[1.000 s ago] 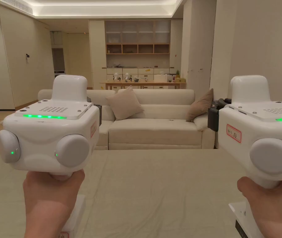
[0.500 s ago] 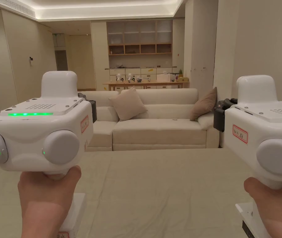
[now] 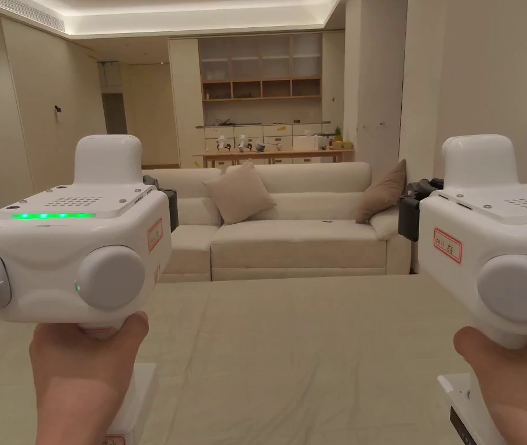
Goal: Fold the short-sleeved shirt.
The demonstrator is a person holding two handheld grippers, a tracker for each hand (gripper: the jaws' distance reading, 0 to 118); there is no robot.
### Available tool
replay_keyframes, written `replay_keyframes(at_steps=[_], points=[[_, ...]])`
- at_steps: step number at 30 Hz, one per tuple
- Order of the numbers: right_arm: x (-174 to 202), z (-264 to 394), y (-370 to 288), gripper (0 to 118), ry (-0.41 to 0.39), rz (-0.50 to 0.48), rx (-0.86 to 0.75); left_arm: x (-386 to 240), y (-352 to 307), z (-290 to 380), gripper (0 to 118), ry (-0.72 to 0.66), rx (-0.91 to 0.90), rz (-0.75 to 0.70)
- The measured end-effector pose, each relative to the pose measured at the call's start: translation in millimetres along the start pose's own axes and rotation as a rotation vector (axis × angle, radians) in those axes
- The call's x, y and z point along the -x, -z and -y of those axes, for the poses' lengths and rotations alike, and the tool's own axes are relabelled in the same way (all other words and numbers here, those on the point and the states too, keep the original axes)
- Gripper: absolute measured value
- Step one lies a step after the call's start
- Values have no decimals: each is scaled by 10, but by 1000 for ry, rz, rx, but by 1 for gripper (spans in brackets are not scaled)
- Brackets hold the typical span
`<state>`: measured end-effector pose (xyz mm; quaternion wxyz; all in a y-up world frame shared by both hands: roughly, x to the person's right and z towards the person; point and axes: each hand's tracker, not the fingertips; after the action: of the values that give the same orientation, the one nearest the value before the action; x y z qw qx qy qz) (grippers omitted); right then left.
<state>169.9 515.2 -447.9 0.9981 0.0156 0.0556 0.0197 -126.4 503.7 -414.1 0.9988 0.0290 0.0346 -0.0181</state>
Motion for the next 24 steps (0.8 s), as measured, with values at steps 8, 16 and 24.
replay_keyframes(at_steps=[8,16,24], points=[[-1,7,4,0,-4,1,3,-22,18,9,0,10,11,0],[-9,44,15,0,-4,14,9,-29,22,29,0,11,15,1],[-86,56,52,86,17,55,31,13,35,-1,77,11,31,2]])
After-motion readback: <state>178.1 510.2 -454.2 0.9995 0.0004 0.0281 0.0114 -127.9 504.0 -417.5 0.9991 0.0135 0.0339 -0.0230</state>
